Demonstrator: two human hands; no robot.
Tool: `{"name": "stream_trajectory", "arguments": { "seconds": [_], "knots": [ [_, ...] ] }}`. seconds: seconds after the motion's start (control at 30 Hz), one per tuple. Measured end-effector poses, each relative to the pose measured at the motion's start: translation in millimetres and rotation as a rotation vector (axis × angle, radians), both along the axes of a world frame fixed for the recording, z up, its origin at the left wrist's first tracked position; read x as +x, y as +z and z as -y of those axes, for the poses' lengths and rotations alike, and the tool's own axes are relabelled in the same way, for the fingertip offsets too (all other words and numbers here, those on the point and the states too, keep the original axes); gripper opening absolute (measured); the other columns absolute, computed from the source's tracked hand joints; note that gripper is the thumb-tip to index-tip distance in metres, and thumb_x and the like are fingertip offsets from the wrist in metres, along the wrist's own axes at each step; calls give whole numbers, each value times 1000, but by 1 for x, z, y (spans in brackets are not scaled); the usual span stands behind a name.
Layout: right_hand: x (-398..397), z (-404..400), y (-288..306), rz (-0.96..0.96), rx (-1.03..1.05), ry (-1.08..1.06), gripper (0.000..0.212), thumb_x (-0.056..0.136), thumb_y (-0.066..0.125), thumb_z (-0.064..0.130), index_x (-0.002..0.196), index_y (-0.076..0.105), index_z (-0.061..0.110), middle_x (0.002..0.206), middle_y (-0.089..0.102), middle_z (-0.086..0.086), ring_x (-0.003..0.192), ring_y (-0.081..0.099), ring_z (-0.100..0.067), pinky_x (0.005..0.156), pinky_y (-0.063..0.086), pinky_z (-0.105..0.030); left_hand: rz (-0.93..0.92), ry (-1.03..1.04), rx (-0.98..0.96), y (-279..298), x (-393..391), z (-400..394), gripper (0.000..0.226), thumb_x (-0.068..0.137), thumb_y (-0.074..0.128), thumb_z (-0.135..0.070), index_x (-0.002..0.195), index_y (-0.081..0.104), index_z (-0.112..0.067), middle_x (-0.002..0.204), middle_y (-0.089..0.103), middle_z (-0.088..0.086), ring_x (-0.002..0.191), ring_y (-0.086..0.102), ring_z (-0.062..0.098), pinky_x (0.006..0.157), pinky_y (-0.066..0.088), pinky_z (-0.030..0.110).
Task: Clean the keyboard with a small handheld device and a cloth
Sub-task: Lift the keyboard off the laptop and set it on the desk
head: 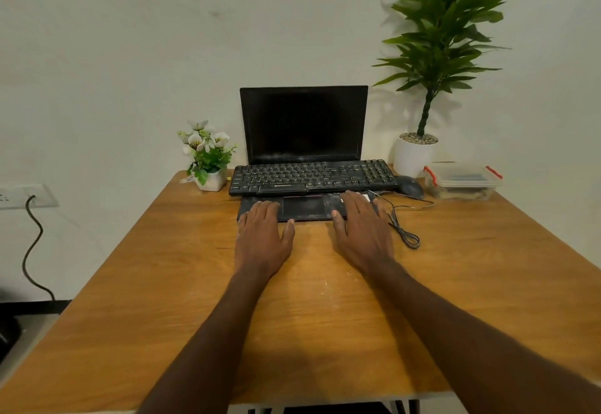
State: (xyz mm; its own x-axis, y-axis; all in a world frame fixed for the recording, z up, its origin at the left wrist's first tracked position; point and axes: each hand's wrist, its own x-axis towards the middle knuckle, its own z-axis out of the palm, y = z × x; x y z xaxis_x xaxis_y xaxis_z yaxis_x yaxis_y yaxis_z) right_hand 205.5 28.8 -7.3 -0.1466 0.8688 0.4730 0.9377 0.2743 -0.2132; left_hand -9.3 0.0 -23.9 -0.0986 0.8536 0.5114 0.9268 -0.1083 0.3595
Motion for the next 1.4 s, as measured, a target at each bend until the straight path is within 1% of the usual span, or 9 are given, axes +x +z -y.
{"name": "stream_trajectory", "arguments": {
  "seconds": [0.2,0.33,0.5,0.67,0.9,1.0,1.13,1.23,1.4],
  "knots": [
    [0,-2,-1,-20,14,32,53,107,32,48,152,40,20,156,46,-2,148,36,-17,126,15,-49,80,8,-21,3,0,-1,45,106,53,-49,139,58,-18,138,60,0,132,52,20,116,42,45],
    [5,-2,5,-194,83,75,43,106,42,37,146,48,22,150,51,1,141,44,-14,123,24,-48,284,49,2,10,-4,3,53,109,53,-47,150,54,-14,144,62,3,133,57,21,108,51,45],
    [36,-67,30,-352,118,-14,39,103,47,35,135,54,14,129,59,-6,118,55,-23,99,50,-48,444,158,75,23,-33,-34,48,111,52,-43,142,57,-7,135,62,14,120,59,26,98,53,44],
    [65,-131,31,-307,-204,-242,60,104,43,52,147,40,11,145,46,-21,137,42,-40,110,39,-58,566,236,-69,32,-64,-88,81,105,55,-57,159,39,1,152,51,24,140,50,41,113,44,51],
    [70,-170,26,-418,-243,-224,50,106,42,47,139,51,10,132,63,-14,124,57,-35,105,44,-56,649,165,-168,20,-77,-119,69,109,51,-56,158,46,-8,151,57,22,140,52,42,111,44,48],
    [69,-164,25,-488,-195,-239,41,107,43,42,131,54,12,120,68,-11,116,61,-33,102,47,-54,710,152,-134,21,-73,-115,77,107,52,-60,164,37,-10,160,51,19,147,46,40,117,40,49],
    [69,-139,32,-644,-143,-211,39,108,43,37,138,53,13,118,69,-10,112,64,-30,91,55,-46,767,119,-7,34,-65,-93,64,109,54,-53,158,47,-12,151,59,15,141,53,37,111,43,43],
    [71,-104,40,-746,-56,-216,40,107,44,35,140,54,16,116,70,-7,106,67,-27,84,58,-44,854,68,-3,41,-64,-59,65,108,53,-58,158,47,-16,147,61,12,137,56,34,114,48,51],
    [73,-9,48,-845,53,-293,37,105,48,33,137,59,18,118,68,-6,104,65,-26,85,57,-49,930,69,-12,38,-54,29,49,109,50,-56,139,59,-18,126,68,3,117,64,25,97,53,44]
  ]
}}
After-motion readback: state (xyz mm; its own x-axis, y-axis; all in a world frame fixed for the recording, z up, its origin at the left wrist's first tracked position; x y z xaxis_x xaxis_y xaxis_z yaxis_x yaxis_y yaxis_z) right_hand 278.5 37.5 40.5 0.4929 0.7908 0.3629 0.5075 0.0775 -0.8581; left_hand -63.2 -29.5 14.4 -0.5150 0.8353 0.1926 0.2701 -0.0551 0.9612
